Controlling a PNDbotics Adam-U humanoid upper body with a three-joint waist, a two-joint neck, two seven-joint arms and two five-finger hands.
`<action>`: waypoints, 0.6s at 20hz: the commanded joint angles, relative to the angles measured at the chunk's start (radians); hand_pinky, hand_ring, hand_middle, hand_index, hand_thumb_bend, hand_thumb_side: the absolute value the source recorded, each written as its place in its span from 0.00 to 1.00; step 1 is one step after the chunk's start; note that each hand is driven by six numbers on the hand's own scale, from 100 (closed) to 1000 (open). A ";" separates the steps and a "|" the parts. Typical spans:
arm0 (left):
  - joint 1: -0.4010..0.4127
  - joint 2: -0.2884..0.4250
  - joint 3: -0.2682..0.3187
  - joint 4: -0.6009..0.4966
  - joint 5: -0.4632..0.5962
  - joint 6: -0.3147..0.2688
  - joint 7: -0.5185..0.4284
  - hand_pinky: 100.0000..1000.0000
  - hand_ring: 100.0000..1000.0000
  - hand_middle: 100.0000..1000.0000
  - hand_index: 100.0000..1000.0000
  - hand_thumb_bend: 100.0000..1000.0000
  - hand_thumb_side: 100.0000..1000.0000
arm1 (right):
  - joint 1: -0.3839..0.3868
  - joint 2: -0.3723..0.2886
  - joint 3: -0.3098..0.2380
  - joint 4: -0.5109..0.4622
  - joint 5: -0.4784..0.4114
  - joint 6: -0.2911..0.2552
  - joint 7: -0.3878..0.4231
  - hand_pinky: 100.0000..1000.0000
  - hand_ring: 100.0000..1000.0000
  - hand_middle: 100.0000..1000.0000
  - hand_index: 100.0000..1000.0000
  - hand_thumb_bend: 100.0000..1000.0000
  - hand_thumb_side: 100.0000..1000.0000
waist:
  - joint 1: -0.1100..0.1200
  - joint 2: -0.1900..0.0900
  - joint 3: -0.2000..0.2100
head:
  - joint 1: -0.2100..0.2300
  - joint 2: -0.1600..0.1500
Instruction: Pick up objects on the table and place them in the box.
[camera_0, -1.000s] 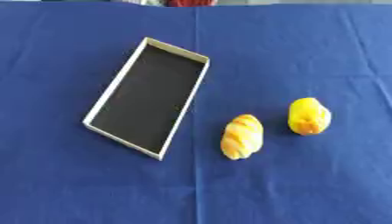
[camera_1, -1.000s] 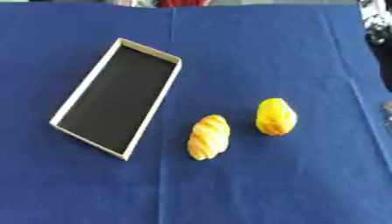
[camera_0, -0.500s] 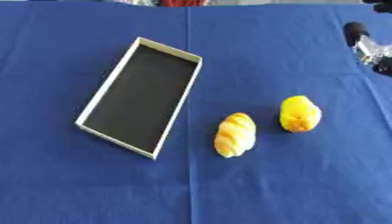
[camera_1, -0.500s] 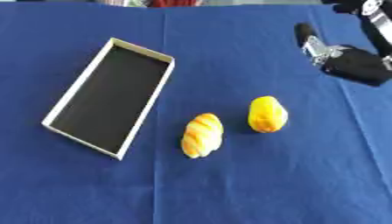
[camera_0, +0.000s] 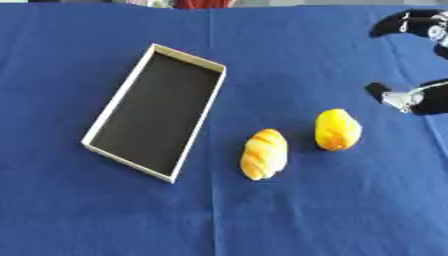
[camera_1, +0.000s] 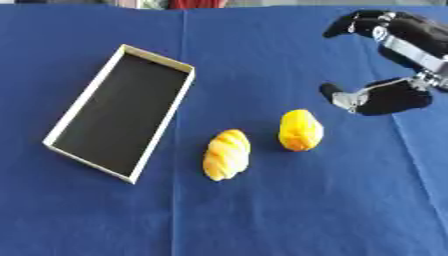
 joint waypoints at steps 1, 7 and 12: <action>-0.004 0.034 0.010 -0.018 -0.001 0.001 -0.002 0.86 0.81 0.82 0.86 0.58 0.72 | 0.002 -0.048 -0.003 -0.016 -0.035 0.000 0.039 0.92 0.93 0.88 0.86 0.34 0.10 | 0.000 -0.021 0.000 | -0.003 0.007; -0.008 0.031 0.005 -0.018 0.004 0.000 -0.007 0.86 0.82 0.82 0.85 0.58 0.72 | 0.013 -0.048 0.029 -0.016 -0.030 0.023 0.090 0.92 0.93 0.87 0.87 0.28 0.22 | 0.001 -0.024 0.004 | -0.014 0.005; -0.011 0.028 0.000 -0.018 0.010 0.000 -0.012 0.86 0.82 0.81 0.85 0.58 0.72 | 0.013 -0.021 0.064 -0.016 -0.007 0.053 0.112 0.91 0.94 0.85 0.87 0.27 0.26 | 0.002 -0.024 0.008 | -0.025 0.005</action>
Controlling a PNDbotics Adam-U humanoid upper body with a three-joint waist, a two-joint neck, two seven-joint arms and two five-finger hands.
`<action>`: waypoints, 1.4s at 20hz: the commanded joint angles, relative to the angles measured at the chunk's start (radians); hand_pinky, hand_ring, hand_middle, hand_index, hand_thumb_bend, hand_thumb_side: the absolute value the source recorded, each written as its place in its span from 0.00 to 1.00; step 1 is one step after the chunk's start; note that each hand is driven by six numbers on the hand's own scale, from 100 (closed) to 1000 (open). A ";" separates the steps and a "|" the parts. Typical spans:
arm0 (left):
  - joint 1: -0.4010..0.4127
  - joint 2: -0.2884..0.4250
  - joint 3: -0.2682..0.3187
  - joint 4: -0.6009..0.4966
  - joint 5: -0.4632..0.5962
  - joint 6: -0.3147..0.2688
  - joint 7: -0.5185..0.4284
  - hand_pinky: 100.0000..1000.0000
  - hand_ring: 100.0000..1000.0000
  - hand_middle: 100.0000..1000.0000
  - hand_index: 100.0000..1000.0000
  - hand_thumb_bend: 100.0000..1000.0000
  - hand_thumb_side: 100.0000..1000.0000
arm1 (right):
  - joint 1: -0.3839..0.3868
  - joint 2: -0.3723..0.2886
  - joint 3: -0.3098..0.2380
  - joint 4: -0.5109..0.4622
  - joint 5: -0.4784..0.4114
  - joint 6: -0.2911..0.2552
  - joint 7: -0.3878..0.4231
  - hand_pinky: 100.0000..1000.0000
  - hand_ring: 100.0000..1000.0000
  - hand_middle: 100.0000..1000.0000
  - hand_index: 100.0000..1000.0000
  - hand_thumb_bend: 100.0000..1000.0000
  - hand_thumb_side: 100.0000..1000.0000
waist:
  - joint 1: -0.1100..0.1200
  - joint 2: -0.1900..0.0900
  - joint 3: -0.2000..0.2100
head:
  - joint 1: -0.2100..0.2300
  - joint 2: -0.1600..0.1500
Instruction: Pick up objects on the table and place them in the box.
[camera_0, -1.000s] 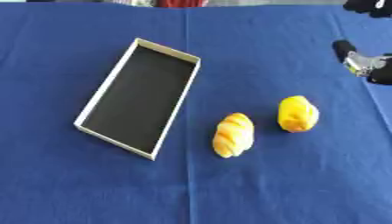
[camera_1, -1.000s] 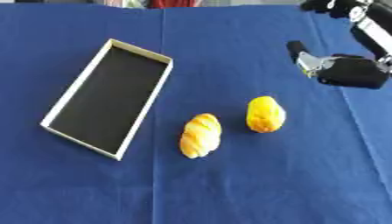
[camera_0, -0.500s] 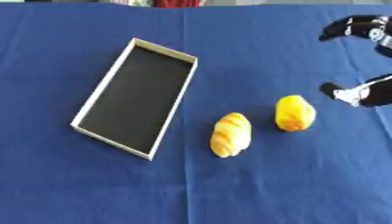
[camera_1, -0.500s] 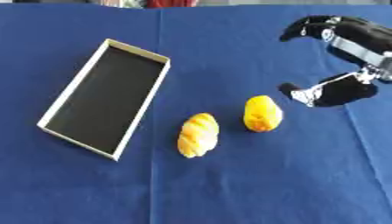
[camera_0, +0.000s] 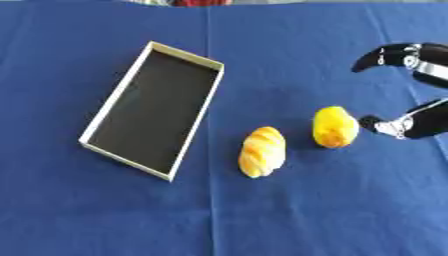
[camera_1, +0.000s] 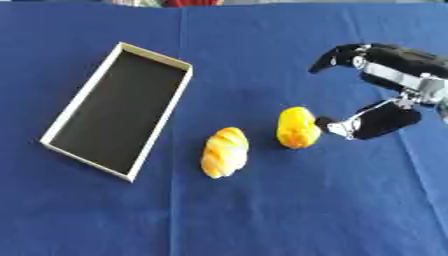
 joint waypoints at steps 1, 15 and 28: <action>-0.011 0.027 0.003 -0.018 0.005 -0.003 -0.008 0.86 0.82 0.81 0.85 0.58 0.72 | -0.011 -0.009 0.012 -0.016 0.020 0.019 0.016 0.91 0.94 0.85 0.87 0.27 0.26 | 0.002 -0.023 0.002 | -0.009 0.002; -0.017 0.019 -0.001 -0.018 0.014 -0.009 -0.022 0.86 0.82 0.81 0.85 0.57 0.72 | -0.050 0.076 0.081 0.073 0.077 0.090 0.043 0.91 0.93 0.84 0.88 0.27 0.29 | 0.005 -0.005 0.016 | -0.025 0.000; -0.013 0.009 0.001 -0.018 0.016 -0.009 -0.020 0.86 0.82 0.80 0.84 0.56 0.71 | -0.069 0.124 0.089 0.157 0.100 0.101 -0.003 0.89 0.90 0.72 0.79 0.24 0.23 | 0.007 0.004 0.020 | -0.027 -0.005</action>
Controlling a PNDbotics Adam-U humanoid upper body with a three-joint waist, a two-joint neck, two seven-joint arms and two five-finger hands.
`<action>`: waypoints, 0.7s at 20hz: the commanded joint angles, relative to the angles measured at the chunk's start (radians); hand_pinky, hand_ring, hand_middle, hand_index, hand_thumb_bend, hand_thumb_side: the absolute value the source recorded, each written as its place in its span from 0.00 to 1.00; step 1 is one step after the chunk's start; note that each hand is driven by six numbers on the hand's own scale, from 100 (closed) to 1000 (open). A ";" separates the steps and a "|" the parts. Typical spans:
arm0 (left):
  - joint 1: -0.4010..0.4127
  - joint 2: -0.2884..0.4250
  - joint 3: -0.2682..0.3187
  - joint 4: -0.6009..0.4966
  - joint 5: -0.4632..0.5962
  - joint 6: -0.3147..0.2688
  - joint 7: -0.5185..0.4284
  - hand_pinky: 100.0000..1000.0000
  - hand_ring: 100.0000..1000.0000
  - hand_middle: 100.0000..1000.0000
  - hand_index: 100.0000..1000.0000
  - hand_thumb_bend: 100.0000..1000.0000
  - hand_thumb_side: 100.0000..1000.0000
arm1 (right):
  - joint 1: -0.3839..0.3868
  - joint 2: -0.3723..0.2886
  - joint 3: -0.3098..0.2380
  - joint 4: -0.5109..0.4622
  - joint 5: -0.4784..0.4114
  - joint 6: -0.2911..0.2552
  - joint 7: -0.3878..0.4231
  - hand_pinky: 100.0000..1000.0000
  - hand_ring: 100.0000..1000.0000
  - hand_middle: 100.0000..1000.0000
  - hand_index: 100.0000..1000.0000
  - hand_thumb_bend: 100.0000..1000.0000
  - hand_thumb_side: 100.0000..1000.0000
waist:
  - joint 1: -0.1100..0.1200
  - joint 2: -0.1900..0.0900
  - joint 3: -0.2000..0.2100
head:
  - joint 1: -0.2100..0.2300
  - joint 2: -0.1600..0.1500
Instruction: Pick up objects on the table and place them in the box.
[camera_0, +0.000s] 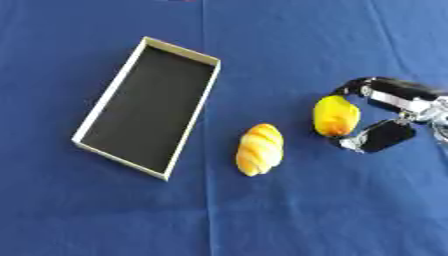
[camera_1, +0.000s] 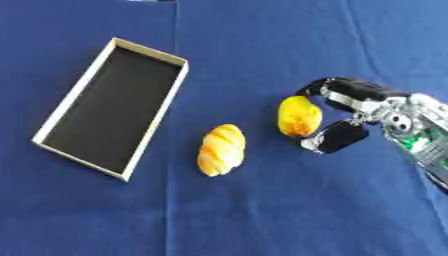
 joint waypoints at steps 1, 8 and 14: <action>-0.005 0.018 0.007 -0.018 0.005 -0.003 0.000 0.86 0.82 0.80 0.84 0.56 0.72 | -0.012 -0.016 -0.009 -0.015 -0.028 0.001 -0.034 0.89 0.89 0.71 0.78 0.23 0.21 | 0.001 -0.019 0.001 | -0.001 -0.004; -0.003 0.020 0.011 -0.018 0.003 -0.003 0.005 0.86 0.82 0.80 0.84 0.56 0.71 | -0.030 -0.013 -0.024 -0.080 -0.112 0.019 -0.125 0.88 0.80 0.59 0.65 0.00 0.06 | -0.003 -0.023 0.004 | 0.001 -0.003; -0.002 0.026 0.009 -0.018 -0.001 -0.006 0.005 0.86 0.82 0.80 0.84 0.56 0.72 | -0.176 -0.004 -0.049 -0.179 -0.168 0.014 -0.161 0.87 0.76 0.59 0.65 0.00 0.08 | -0.011 -0.037 0.005 | 0.001 0.000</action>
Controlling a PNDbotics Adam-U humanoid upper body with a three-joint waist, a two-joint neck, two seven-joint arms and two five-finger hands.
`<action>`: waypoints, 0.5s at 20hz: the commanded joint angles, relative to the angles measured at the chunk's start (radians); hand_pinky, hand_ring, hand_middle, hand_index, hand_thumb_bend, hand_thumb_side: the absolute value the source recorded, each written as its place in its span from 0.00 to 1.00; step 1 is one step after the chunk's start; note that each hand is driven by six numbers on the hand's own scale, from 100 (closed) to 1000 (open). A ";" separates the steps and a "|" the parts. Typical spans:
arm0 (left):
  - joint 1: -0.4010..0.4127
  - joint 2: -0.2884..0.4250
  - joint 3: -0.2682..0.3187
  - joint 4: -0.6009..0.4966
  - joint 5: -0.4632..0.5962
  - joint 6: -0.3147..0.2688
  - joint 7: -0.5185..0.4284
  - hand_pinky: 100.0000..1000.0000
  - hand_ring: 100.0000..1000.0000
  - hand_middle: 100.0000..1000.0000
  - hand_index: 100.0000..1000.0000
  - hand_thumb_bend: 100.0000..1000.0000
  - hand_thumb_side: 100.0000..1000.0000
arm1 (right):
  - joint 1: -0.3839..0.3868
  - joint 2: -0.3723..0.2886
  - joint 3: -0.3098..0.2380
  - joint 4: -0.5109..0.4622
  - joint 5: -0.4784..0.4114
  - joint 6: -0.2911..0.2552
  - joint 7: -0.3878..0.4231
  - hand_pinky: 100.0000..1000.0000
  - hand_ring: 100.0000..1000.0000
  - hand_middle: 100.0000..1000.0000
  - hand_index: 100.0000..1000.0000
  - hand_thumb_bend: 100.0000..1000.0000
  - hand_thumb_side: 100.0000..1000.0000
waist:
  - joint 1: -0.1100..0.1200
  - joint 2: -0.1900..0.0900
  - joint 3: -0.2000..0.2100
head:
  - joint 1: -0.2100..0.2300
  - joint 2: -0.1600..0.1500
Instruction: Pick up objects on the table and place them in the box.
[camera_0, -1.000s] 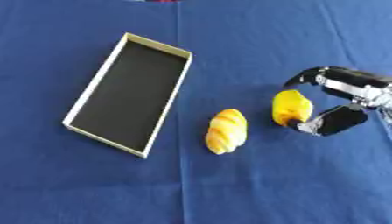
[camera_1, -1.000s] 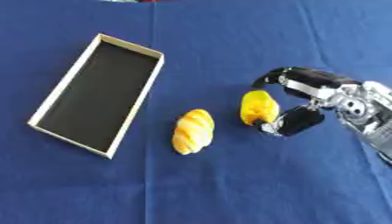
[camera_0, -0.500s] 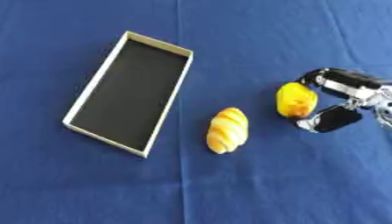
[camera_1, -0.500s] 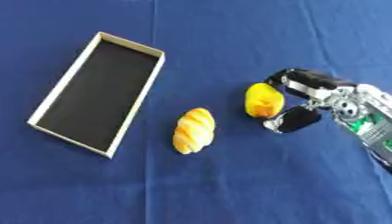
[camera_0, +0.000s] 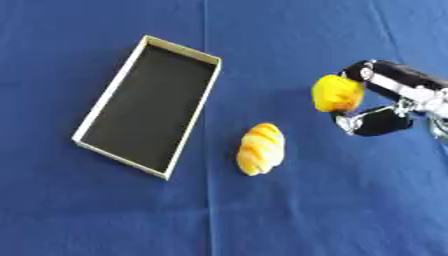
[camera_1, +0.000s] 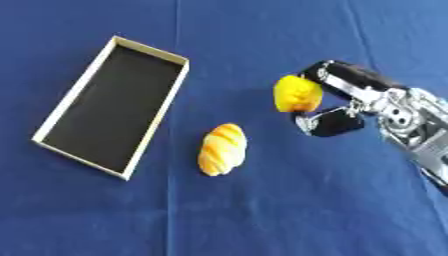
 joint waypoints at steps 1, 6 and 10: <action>-0.004 0.027 0.007 -0.018 -0.001 -0.004 0.001 0.86 0.82 0.80 0.84 0.56 0.72 | -0.100 0.000 -0.013 -0.040 -0.024 -0.023 0.012 0.87 0.76 0.60 0.65 0.00 0.09 | -0.002 -0.032 0.002 | 0.000 0.000; -0.010 0.033 0.002 -0.018 0.001 -0.006 -0.005 0.86 0.82 0.80 0.84 0.56 0.72 | -0.338 0.107 0.084 -0.041 -0.033 -0.032 0.173 0.87 0.76 0.61 0.66 0.00 0.12 | -0.009 -0.047 0.009 | -0.007 0.007; -0.029 0.036 -0.006 -0.018 0.005 -0.011 -0.013 0.86 0.82 0.80 0.84 0.56 0.72 | -0.510 0.265 0.167 0.035 -0.030 -0.024 0.281 0.87 0.77 0.63 0.68 0.00 0.15 | -0.011 -0.052 0.027 | -0.032 0.013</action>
